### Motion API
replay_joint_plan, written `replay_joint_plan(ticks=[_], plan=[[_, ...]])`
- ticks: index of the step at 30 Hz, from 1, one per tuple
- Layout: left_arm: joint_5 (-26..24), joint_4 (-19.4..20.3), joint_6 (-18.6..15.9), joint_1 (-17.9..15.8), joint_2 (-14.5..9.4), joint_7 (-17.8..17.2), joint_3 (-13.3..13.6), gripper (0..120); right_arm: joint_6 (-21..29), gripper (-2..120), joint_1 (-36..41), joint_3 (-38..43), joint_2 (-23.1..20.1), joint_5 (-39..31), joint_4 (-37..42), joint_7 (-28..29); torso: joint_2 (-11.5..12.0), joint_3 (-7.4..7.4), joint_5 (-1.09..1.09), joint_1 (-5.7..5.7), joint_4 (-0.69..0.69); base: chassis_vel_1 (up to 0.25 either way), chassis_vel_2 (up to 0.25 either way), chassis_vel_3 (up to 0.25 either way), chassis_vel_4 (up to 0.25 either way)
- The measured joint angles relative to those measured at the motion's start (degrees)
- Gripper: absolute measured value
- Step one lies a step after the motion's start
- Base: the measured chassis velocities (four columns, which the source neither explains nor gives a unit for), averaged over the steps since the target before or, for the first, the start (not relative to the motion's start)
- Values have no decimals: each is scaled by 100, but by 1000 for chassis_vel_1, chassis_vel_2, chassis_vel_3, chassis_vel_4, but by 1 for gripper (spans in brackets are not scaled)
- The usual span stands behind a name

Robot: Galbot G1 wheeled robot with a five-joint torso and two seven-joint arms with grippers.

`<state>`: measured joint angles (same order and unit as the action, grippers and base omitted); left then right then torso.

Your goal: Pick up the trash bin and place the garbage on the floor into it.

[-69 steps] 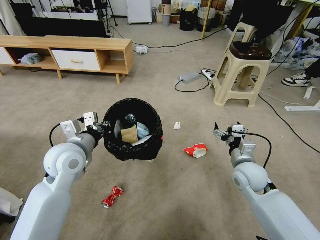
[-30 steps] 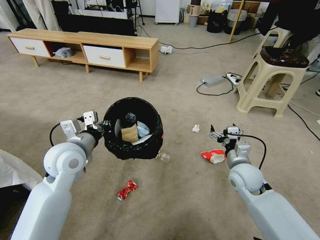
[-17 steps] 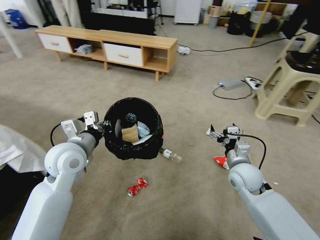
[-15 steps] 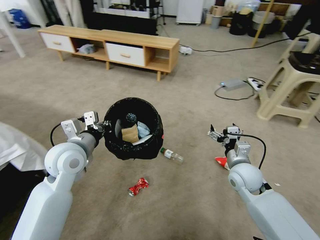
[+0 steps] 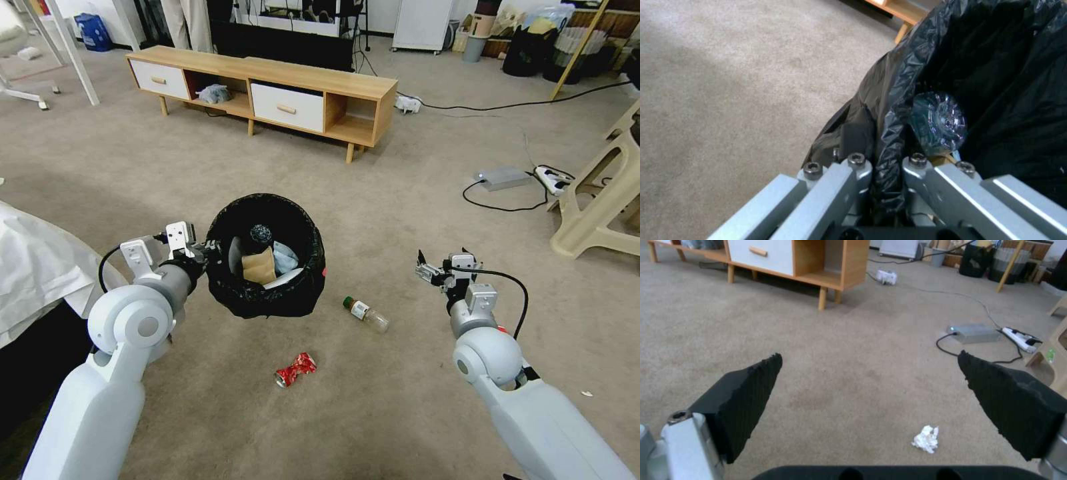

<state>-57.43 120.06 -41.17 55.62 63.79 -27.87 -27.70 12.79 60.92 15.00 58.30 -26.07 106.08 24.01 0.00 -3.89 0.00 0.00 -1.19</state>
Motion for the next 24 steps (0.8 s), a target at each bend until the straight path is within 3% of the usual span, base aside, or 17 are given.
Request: replay_joint_plan(ticks=[24], plan=[[-62,60,-24,9,-14,25,-20,0,25,100,15,-149,45,-70,34,30,0,0,0,0,0,0,0,0,0]])
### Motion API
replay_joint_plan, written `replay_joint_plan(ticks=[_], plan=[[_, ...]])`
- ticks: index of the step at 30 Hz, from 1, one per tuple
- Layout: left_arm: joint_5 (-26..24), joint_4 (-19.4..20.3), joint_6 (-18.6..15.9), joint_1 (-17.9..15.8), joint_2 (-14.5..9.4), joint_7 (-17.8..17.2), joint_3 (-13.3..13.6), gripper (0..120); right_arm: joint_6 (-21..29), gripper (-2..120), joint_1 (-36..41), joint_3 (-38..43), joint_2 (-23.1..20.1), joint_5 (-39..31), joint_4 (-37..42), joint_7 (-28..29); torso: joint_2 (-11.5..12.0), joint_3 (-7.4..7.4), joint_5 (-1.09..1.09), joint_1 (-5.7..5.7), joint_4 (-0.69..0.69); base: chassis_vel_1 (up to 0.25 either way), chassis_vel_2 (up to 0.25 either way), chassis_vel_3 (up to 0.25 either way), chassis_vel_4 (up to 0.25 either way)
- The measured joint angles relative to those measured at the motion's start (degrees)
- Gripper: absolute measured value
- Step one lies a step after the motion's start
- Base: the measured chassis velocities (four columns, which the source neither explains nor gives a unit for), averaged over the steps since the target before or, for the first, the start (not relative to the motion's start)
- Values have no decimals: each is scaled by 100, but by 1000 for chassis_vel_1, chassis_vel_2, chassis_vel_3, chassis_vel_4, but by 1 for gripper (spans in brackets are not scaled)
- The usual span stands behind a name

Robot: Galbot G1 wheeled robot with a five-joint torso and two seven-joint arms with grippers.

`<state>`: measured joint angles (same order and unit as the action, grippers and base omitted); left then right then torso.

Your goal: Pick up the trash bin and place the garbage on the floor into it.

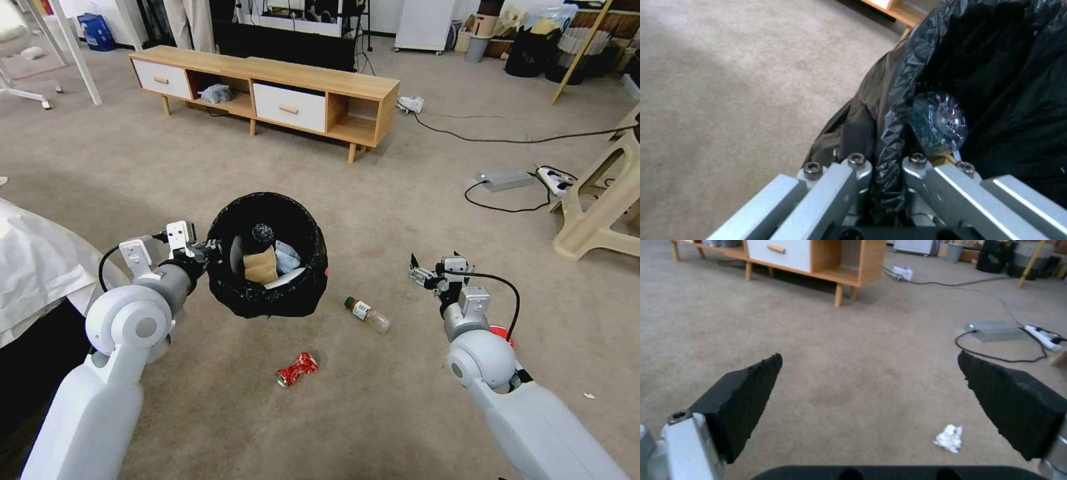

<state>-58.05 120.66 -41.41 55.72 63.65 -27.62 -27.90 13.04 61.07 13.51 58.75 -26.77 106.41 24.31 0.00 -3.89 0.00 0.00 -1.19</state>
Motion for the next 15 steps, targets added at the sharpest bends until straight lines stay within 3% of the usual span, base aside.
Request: replay_joint_plan(ticks=[15], plan=[[41,27,22,31,19,-11,-5,0,6,100,-4,3,-32,11,3,5,0,0,0,0,3,19,22,18,17]])
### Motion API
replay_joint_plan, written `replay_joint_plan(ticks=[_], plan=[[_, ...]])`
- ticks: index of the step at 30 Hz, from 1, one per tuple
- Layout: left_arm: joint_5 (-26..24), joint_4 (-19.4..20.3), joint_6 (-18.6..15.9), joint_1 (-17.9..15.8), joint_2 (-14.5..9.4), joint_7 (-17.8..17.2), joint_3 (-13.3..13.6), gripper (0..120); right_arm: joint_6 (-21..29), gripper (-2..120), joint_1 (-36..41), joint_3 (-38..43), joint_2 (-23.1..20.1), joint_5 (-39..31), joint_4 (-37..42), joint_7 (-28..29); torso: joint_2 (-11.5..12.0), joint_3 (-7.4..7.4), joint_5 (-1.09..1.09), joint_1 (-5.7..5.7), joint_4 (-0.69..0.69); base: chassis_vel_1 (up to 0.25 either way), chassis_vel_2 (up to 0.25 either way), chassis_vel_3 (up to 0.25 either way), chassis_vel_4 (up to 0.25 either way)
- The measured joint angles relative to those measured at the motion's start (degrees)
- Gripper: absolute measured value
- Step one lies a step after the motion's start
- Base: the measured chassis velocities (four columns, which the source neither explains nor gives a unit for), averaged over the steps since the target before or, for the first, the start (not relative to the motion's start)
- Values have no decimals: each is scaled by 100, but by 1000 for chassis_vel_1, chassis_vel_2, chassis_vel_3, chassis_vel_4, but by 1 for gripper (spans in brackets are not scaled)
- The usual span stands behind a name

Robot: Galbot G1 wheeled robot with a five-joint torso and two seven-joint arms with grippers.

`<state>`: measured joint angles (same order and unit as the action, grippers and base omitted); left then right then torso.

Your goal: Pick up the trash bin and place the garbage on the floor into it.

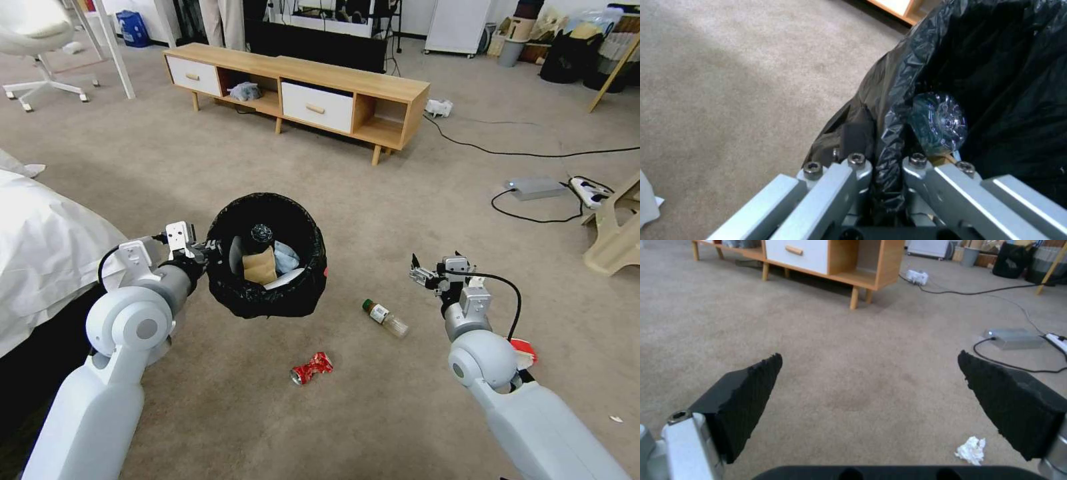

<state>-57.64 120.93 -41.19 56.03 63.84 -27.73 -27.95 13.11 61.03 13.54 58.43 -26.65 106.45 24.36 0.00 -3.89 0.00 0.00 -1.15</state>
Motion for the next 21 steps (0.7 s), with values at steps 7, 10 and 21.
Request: replay_joint_plan(ticks=[7,10,21], plan=[[8,-12,11,-2,9,2,5,0,-6,100,4,16,-1,17,-8,-5,0,0,0,0,-3,0,0,0,0],[6,-16,13,-3,9,6,5,0,3,100,3,-15,-1,7,-9,-6,0,0,0,0,-3,0,0,0,0],[-1,-16,-14,-2,12,50,5,0,147,100,-1,-210,16,-118,32,13,0,0,0,0,-4,0,0,0,0]])
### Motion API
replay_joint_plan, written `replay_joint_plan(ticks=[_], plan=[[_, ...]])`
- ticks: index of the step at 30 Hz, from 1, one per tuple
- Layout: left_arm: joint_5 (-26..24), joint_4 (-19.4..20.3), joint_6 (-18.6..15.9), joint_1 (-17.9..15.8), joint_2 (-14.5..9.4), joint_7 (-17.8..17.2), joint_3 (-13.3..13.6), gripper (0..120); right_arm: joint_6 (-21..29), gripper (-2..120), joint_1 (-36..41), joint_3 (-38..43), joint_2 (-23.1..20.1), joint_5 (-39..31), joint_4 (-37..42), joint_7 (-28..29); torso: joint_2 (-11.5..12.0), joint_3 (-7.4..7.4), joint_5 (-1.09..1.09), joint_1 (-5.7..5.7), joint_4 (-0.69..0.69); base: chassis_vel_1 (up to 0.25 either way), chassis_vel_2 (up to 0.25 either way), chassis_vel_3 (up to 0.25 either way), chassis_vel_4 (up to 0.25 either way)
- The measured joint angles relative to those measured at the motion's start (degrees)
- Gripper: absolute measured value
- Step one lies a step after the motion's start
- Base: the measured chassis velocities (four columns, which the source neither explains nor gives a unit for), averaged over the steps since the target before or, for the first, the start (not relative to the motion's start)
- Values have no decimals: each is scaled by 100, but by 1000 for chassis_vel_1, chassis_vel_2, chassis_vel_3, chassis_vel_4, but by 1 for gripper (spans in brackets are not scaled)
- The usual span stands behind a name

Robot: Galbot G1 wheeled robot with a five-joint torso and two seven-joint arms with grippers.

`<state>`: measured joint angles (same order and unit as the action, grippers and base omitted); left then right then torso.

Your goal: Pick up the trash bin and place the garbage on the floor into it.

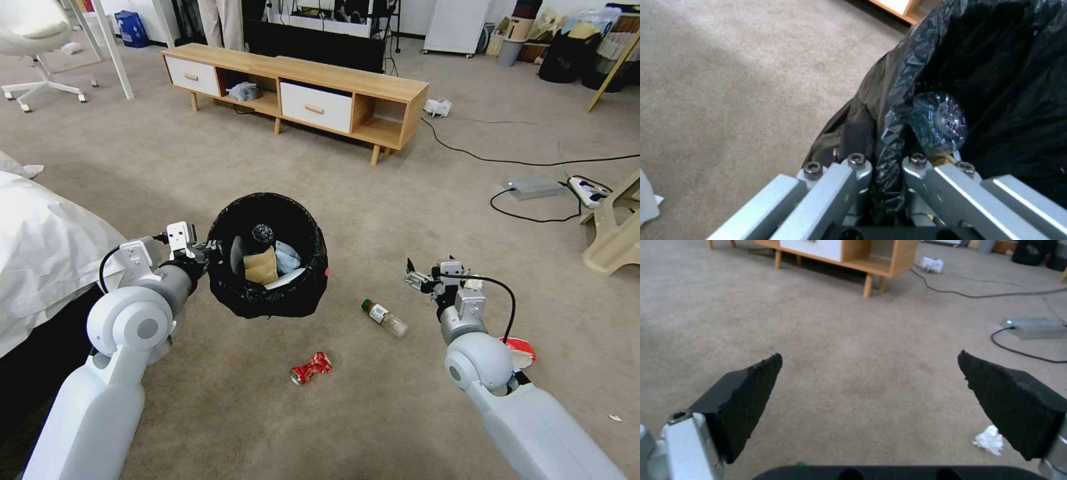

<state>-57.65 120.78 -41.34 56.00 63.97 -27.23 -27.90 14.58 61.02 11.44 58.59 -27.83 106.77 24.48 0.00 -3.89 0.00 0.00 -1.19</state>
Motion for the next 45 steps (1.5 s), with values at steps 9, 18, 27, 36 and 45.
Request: replay_joint_plan(ticks=[9,18,27,36,45], plan=[[78,-6,49,6,9,-7,-2,0,-5,100,13,-11,8,45,-29,-2,0,0,0,0,3,0,0,0,0],[81,17,54,9,17,-5,11,0,-9,100,41,-61,-60,45,-27,-3,0,0,0,0,1,0,0,0,0],[-104,108,-14,-22,-13,-88,-12,0,592,100,-23,-223,-138,-696,171,73,0,0,0,0,1,0,0,0,0],[-148,157,-32,-45,-12,-116,-27,0,1477,100,-346,-526,15,-2306,443,530,0,0,-1,0,2,0,0,0,0],[-208,235,-36,-40,-91,-133,-116,0,1654,100,-537,-920,132,-2775,327,760,0,0,0,0,1,0,0,0,0]])
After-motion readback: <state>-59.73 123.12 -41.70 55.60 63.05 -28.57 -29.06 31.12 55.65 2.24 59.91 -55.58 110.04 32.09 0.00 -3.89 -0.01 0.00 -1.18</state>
